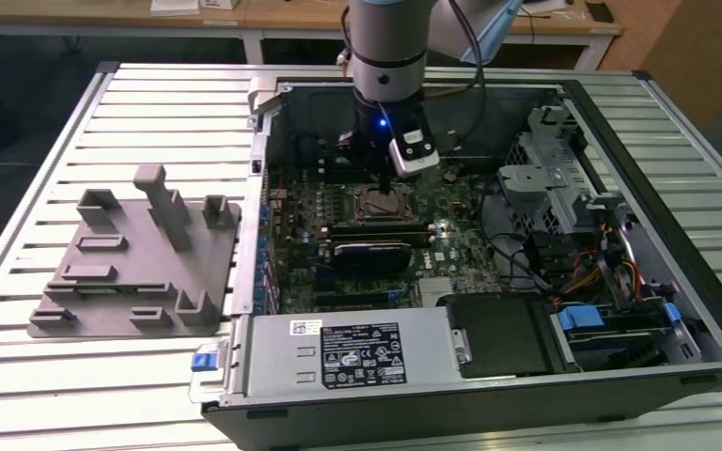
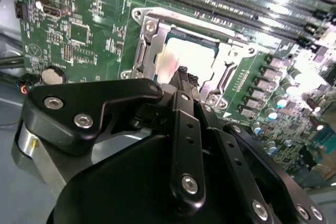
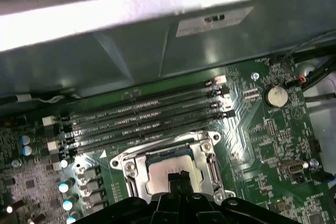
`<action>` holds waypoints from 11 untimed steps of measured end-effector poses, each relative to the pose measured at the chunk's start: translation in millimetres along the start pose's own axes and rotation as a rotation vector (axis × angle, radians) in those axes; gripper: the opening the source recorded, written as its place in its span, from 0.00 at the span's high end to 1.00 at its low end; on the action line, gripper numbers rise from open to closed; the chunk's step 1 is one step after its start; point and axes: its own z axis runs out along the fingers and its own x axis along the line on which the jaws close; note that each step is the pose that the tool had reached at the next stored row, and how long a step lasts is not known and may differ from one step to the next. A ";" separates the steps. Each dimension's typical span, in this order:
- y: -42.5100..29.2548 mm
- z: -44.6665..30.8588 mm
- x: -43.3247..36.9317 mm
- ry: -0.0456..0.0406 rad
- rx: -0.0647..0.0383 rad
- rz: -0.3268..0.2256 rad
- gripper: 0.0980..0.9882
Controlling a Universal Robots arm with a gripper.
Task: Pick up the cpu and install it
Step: 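Install the first cpu locking lever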
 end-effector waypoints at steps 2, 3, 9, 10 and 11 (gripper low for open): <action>-2.3 -0.1 -1.1 0.0013 0.002 0.000 0.99; -3.4 -0.1 -1.7 0.0021 0.003 0.000 0.99; -4.8 -0.1 -4.3 0.0095 0.012 0.000 0.99; -4.7 -0.2 -4.3 0.0096 0.012 0.000 0.99; -4.7 -0.6 -4.3 0.0097 0.012 0.000 0.99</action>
